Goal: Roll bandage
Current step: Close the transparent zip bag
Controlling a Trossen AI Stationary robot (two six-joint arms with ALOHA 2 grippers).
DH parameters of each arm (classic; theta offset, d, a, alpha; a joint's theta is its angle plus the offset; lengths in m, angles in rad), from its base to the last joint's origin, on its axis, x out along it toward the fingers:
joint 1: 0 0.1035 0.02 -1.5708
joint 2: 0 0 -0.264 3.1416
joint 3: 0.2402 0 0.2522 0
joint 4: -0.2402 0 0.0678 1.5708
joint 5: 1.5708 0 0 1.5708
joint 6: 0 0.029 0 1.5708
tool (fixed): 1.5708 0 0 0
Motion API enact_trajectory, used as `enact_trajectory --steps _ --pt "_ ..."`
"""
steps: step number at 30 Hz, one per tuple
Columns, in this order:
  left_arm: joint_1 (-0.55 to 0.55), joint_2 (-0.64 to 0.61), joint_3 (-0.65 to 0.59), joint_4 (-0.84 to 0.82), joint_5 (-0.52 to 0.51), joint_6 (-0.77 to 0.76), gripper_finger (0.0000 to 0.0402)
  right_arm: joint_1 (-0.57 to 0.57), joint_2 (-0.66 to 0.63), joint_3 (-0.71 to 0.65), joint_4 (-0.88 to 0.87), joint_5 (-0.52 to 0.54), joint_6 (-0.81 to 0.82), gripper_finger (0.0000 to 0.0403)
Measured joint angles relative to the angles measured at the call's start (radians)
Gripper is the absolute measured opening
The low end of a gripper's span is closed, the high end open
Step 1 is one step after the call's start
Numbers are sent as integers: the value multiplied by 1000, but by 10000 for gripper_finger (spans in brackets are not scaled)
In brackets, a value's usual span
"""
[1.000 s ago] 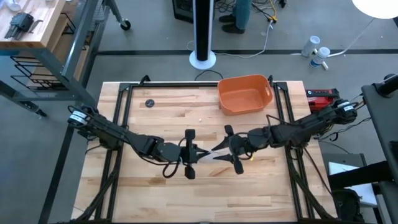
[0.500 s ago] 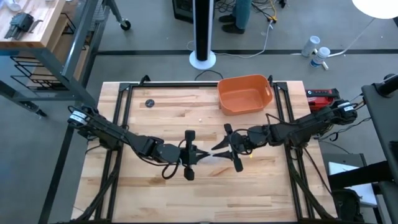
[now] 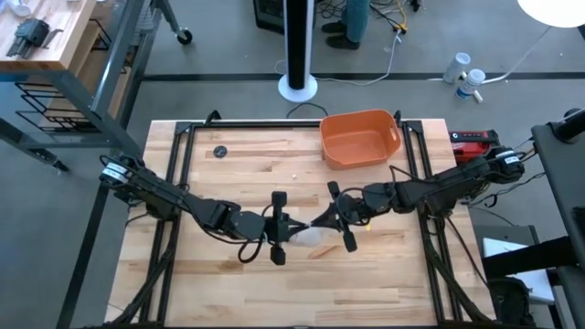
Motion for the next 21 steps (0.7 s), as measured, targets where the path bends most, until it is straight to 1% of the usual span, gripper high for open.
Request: enact_trajectory --steps 4,6,9,14,17,19,21 --pt "0 -1 0 -31 1 -170 6 0 -2 0 2 1 0 1" --pt "0 -1 0 -57 5 -217 14 0 -2 0 10 3 0 1" --pt "3 -1 -1 -62 58 -253 28 0 -2 -1 29 9 1 1" --pt "11 -1 -1 -47 81 -234 45 0 -3 -1 35 8 3 1" --pt "27 -1 -1 -19 81 -185 46 2 -1 -1 59 -2 3 0" --pt "30 3 -1 -9 80 -118 35 3 -1 -1 68 -23 8 0" --pt "30 22 -1 5 50 -45 13 4 -1 -1 71 -31 14 0"
